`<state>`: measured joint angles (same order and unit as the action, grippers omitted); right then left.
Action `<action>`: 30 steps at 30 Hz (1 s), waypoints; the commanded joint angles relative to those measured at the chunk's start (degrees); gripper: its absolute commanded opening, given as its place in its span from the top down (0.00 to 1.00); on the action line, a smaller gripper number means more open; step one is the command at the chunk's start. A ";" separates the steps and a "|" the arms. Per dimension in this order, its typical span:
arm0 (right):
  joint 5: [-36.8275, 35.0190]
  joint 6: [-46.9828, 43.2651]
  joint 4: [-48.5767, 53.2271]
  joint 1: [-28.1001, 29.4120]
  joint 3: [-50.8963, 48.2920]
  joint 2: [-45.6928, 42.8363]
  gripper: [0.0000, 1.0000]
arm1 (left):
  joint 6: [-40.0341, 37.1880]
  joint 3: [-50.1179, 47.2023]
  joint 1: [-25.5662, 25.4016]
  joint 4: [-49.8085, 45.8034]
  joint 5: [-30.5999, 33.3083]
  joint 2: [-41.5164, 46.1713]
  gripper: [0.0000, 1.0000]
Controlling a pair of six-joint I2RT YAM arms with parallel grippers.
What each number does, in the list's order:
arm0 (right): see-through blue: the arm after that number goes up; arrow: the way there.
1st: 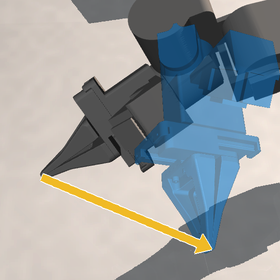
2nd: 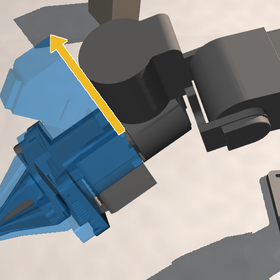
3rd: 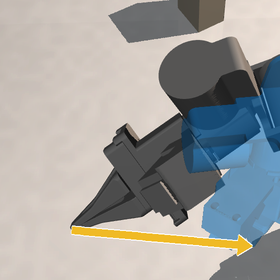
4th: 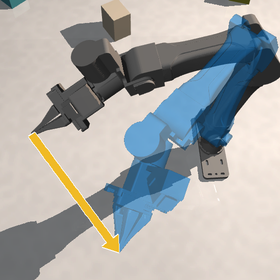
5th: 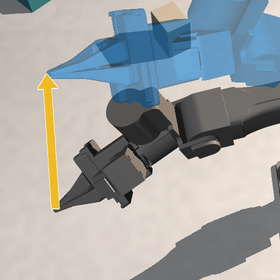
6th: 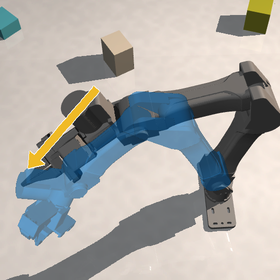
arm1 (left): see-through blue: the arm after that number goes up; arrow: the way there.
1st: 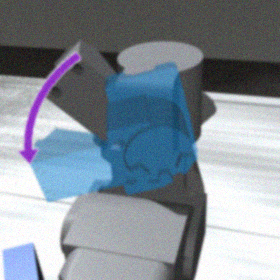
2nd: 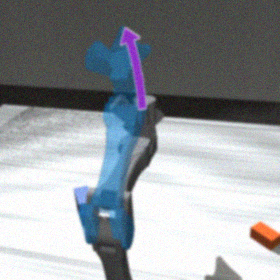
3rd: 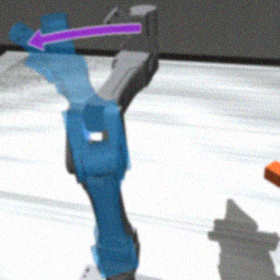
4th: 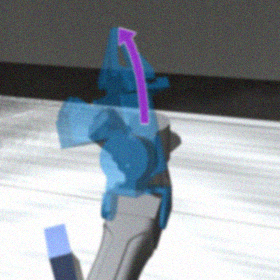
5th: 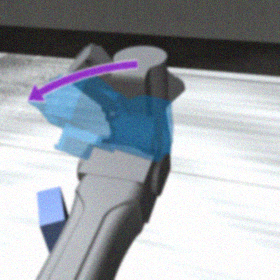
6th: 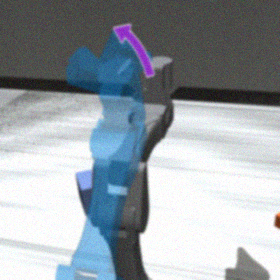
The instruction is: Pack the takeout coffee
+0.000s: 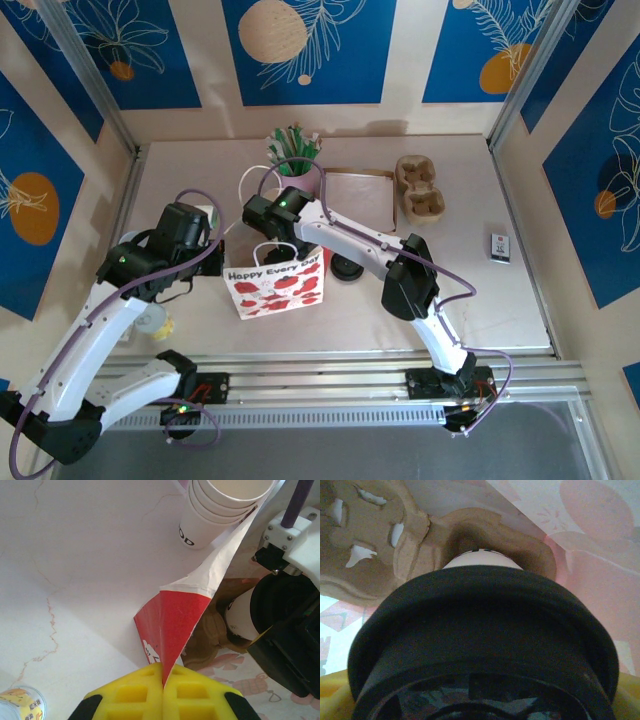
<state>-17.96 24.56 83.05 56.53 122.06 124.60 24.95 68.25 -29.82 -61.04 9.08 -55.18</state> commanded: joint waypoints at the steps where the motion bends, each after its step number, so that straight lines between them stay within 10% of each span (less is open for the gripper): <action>1: -0.22 1.35 3.56 -1.25 -1.09 -0.84 0.12 | -0.78 0.36 -0.32 -1.81 1.47 1.25 1.00; 30: -2.43 2.07 7.17 0.32 5.33 -1.98 0.01 | -0.87 0.95 -0.32 -2.33 1.29 1.15 1.00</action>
<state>-18.20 25.67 85.67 56.93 125.01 124.60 24.95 68.25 -29.82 -60.90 8.80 -55.18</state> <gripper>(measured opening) 0.992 0.045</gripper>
